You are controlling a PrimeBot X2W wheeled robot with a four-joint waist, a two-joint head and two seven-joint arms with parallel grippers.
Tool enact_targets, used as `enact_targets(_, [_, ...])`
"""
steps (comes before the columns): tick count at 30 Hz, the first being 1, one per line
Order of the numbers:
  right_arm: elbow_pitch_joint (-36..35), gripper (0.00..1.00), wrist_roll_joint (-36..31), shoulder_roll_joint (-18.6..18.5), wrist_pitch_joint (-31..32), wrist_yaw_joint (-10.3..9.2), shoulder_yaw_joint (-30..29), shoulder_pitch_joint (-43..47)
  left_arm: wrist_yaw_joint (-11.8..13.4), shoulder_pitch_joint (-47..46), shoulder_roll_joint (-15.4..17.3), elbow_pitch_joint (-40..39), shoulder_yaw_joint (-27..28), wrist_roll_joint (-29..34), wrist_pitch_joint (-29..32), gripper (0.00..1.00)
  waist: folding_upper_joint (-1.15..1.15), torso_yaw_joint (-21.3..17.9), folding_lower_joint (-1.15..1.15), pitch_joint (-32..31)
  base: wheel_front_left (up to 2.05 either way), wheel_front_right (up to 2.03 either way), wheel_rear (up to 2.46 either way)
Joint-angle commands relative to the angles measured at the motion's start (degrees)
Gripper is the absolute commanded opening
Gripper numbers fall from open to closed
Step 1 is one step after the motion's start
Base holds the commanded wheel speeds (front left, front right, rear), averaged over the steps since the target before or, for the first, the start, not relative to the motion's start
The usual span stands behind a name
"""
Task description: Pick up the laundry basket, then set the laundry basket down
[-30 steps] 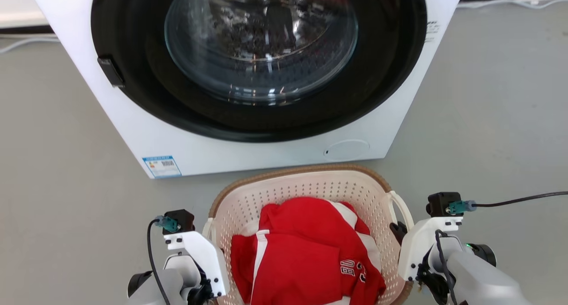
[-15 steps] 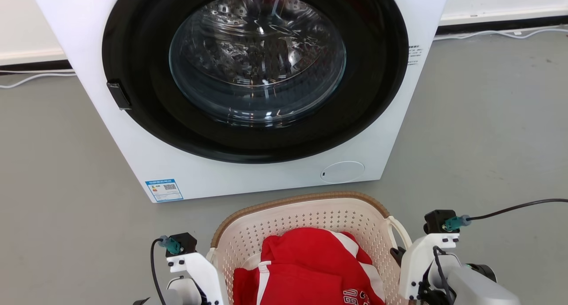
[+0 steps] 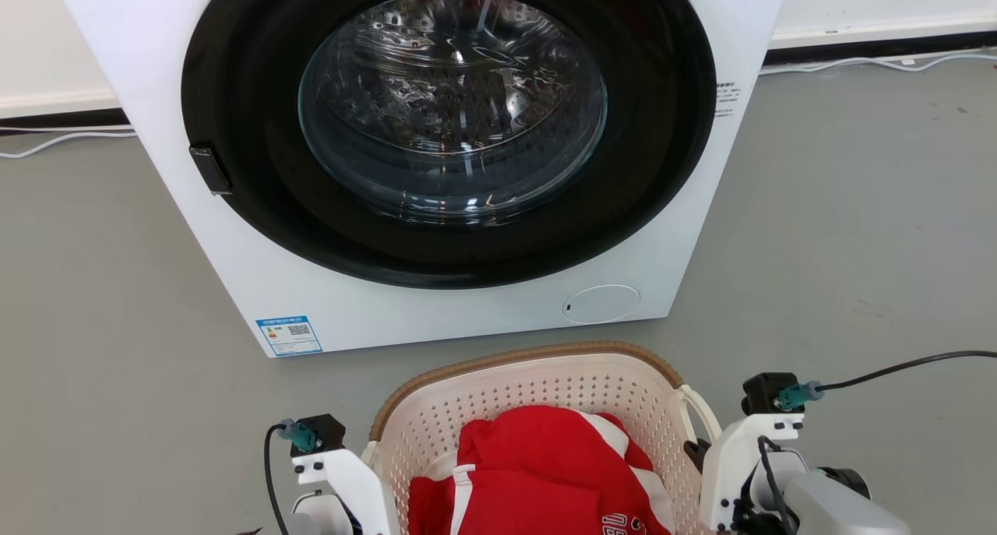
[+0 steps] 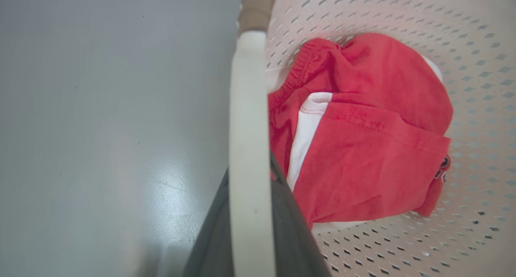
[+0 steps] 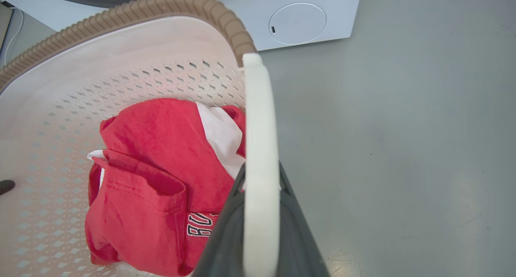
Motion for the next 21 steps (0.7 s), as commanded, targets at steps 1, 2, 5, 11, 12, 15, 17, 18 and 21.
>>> enact_targets(1, [-0.4, 0.00, 0.6, -0.6, -0.8, 0.00, 0.4, -0.3, -0.9, -0.6, 1.2, -1.1, 0.7, -0.5, -0.1, 0.00, 0.00, 0.0, 0.00, 0.0, 0.00, 0.00, 0.00])
enact_targets(2, [-0.4, 0.00, 0.7, -0.6, -0.9, 0.00, 0.5, -0.3, -0.9, -0.6, 1.2, -1.1, 0.7, -0.6, -0.1, 0.00, 0.00, 0.0, 0.00, 0.0, 0.00, 0.00, 0.00])
enact_targets(5, [-0.3, 0.00, 1.2, -0.6, -0.9, 0.00, 1.0, -0.4, -0.9, -0.6, 1.2, -1.0, 0.4, -0.9, -0.2, 0.00, 0.00, 0.1, 0.00, 0.0, 0.00, 0.00, 0.00])
enact_targets(11, [-0.3, 0.00, 2.0, -0.6, -1.3, 0.00, 2.0, -0.7, -0.9, -0.7, 1.3, -1.0, -0.1, -1.3, -0.4, 0.00, 0.00, 0.0, 0.00, 0.1, 0.00, 0.00, 0.00])
enact_targets(12, [-0.3, 0.00, 2.2, -0.6, -1.3, 0.00, 2.1, -0.8, -0.9, -0.8, 1.3, -1.0, -0.2, -1.4, -0.5, 0.00, 0.00, 0.0, 0.00, 0.2, 0.00, 0.00, 0.00])
enact_targets(15, [-0.3, 0.00, 2.5, -0.6, -1.5, 0.00, 2.6, -1.1, -0.9, -1.0, 1.4, -0.9, -0.5, -1.4, -0.7, 0.00, 0.00, 0.0, 0.00, 0.6, 0.00, 0.00, 0.00])
enact_targets(17, [-0.4, 0.00, 2.7, -0.7, -1.6, 0.00, 2.9, -1.4, -0.9, -1.4, 1.4, -1.0, -0.7, -1.4, -1.1, 0.00, 0.00, 0.0, 0.00, 0.9, 0.00, 0.00, 0.00])
enact_targets(18, [-0.4, 0.00, 2.9, -0.8, -1.7, 0.00, 3.0, -1.6, -0.9, -1.6, 1.3, -1.1, -0.8, -1.4, -1.4, 0.00, 0.00, 0.0, 0.00, 1.2, 0.00, 0.00, 0.00])
enact_targets(21, [-0.5, 0.00, 3.2, -0.9, -2.1, 0.00, 3.4, -2.1, -0.9, -2.2, 1.3, -1.2, -1.1, -1.4, -1.9, 0.00, 0.00, 0.1, 0.00, 2.0, 0.00, 0.00, 0.00])
